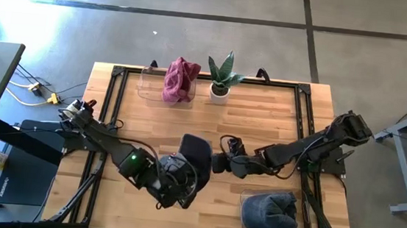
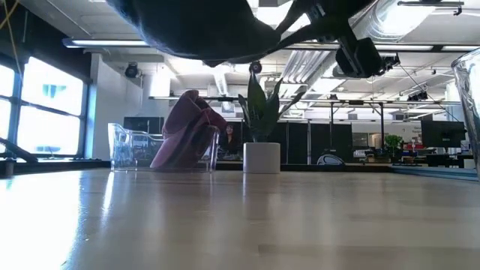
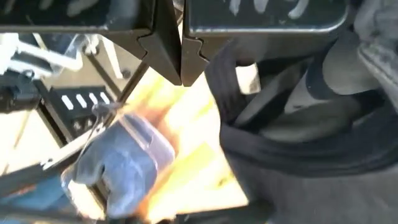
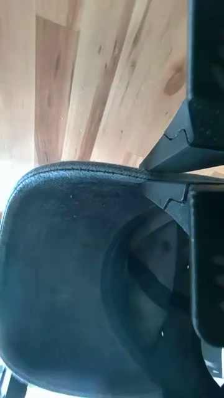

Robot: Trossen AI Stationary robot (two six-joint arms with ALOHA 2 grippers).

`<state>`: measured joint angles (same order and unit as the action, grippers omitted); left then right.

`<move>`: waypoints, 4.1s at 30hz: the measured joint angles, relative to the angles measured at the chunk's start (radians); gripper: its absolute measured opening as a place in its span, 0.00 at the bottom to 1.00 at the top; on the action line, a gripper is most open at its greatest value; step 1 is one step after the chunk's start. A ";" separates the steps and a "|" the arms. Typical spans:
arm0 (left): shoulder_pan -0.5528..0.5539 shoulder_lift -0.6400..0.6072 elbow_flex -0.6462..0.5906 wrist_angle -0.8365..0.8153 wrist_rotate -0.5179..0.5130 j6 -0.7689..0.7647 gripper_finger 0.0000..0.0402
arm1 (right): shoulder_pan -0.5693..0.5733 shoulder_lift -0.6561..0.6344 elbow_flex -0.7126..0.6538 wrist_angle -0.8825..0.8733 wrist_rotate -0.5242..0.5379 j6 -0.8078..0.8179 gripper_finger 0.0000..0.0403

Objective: Pick & Place hat
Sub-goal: Put the blue cap into the bottom transparent bin

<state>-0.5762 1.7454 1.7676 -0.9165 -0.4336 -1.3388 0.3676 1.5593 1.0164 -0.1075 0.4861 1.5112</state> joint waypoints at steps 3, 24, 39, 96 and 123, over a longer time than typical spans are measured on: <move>0.000 0.000 0.003 -0.001 -0.065 -0.001 0.00 | -0.009 0.000 0.000 -0.003 -0.019 -0.004 0.01; 0.092 0.028 -0.264 0.256 0.135 0.293 0.42 | -0.004 0.015 -0.004 -0.090 -0.021 0.008 0.01; -0.005 0.010 -0.263 0.515 0.112 0.702 0.50 | 0.017 0.060 -0.005 0.103 0.017 -0.073 0.01; -0.086 0.112 -0.266 0.328 0.054 0.816 0.00 | 0.058 0.225 0.245 0.106 0.221 -0.212 0.01; -0.194 0.073 -0.266 0.620 -0.553 0.599 0.00 | 0.039 0.225 0.218 -0.206 0.150 0.059 0.01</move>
<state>-0.7705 1.8187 1.5013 -0.2964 -0.9866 -0.7398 0.4068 1.7844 1.2340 -0.3137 0.6359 1.5704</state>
